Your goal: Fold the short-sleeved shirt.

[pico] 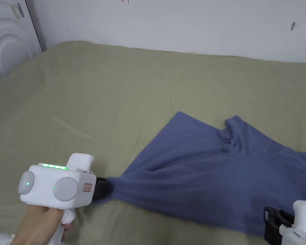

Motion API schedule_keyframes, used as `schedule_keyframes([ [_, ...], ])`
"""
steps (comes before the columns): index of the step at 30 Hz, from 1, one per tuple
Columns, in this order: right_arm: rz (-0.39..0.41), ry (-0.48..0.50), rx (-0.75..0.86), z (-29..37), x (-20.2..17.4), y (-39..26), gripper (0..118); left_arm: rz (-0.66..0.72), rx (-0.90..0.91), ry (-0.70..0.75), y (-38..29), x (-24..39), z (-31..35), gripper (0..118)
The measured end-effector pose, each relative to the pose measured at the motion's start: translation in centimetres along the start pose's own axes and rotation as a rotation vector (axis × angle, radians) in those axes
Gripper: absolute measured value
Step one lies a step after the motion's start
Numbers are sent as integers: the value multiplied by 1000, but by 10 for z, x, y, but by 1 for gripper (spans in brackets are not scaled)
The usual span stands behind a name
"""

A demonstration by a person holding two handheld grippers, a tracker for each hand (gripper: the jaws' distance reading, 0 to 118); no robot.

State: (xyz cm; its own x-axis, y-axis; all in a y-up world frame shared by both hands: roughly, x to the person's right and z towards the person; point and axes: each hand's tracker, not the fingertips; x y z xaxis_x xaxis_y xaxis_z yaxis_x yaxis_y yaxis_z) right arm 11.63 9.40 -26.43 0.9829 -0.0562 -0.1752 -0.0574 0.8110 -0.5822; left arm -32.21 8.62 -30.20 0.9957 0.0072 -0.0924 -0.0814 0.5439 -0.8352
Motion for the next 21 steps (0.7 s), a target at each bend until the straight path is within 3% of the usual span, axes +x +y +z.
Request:
schedule_keyframes([
  [2, 2, -1, 1, -5, 5, 7, 1, 0, 11, -39, 2, -3, 0, 3],
  [8, 46, -52, 13, -44, 35, 56, 1, -35, 22, -6, -9, 19, 4, 3],
  [13, 53, -66, -39, -117, 74, 129, 1, 59, 14, -45, -9, 12, 1, 3],
  [17, 144, -105, -134, -176, 97, 174, 1, 95, 5, -62, -6, 9, 2, 3],
  [19, 151, -133, -165, -204, 111, 190, 1, 97, -2, -64, -3, 8, 0, 3],
  [20, 131, -139, -170, -213, 116, 196, 5, 98, -4, -64, -3, 8, 0, 3],
  [21, 114, -102, -198, -224, 122, 202, 21, 100, -6, -66, -2, 9, 0, 3],
])
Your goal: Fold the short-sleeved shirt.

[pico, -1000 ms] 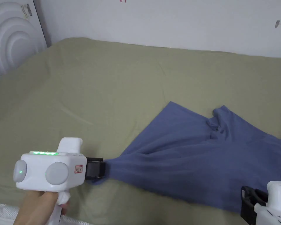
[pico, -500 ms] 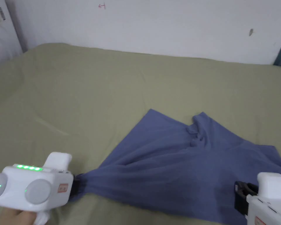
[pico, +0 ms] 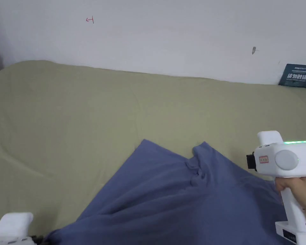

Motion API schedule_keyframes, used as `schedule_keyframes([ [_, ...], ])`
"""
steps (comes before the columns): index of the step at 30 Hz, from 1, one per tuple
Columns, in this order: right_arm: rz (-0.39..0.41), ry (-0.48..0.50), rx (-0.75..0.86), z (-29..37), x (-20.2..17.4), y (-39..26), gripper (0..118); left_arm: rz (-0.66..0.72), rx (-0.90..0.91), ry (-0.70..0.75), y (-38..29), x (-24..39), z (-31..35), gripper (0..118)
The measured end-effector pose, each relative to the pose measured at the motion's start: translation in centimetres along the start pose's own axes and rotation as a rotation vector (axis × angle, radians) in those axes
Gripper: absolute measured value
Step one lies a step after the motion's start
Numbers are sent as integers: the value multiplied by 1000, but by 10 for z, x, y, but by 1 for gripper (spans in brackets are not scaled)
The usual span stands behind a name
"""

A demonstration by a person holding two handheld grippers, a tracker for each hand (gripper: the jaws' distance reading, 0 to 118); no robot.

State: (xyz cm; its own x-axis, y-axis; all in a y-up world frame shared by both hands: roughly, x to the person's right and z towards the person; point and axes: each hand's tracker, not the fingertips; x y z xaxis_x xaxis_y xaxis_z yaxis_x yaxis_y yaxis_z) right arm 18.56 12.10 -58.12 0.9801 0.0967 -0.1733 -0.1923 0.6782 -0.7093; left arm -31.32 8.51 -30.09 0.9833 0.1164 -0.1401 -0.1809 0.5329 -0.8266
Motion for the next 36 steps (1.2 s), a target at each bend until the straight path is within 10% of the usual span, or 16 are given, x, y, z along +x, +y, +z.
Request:
schedule_keyframes([
  [2, -19, 33, -90, -16, 4, 9, 112, 7, -6, -5, 3, -2, -2, 3],
  [3, -13, 52, -151, -28, 5, 11, 116, 9, -10, -8, 4, -3, -3, 3],
  [10, 85, -30, -224, -64, 7, -5, 87, 48, -28, -27, 7, -5, -7, 3],
  [13, -1, 57, -203, -49, 0, -6, 39, 43, -27, -22, 6, -5, -9, 3],
  [14, 45, 9, -183, -39, -10, -6, 0, 44, -25, -20, 5, -4, -10, 3],
  [36, -17, -29, 430, 305, 27, 21, 0, -49, 300, -107, 105, 49, 151, 3],
])
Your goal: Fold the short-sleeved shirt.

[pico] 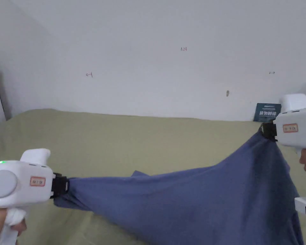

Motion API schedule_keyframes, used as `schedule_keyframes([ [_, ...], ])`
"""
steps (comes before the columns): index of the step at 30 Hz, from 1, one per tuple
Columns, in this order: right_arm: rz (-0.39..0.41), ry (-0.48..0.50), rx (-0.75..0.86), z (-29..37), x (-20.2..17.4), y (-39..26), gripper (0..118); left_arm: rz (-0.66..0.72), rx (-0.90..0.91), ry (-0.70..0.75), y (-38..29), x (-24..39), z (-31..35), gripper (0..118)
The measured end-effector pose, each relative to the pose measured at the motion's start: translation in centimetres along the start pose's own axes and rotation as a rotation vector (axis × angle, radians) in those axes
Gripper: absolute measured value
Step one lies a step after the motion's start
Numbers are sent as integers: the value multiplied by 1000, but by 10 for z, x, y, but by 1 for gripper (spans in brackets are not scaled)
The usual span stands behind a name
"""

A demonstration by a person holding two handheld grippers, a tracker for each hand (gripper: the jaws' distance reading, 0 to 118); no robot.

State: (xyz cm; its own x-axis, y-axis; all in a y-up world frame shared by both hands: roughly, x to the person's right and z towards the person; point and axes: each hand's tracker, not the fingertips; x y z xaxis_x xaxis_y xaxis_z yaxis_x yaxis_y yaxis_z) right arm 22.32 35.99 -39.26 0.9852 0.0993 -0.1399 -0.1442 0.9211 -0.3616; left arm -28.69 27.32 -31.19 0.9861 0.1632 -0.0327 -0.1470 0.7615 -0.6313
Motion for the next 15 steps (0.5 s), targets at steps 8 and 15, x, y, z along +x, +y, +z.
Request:
schedule_keyframes([
  [8, -23, -111, 139, 53, 33, 64, 0, -64, 162, 61, 113, 48, 38, 3],
  [15, -43, -193, 198, 34, 55, 123, 0, -97, 228, 209, 201, 76, 24, 3],
])
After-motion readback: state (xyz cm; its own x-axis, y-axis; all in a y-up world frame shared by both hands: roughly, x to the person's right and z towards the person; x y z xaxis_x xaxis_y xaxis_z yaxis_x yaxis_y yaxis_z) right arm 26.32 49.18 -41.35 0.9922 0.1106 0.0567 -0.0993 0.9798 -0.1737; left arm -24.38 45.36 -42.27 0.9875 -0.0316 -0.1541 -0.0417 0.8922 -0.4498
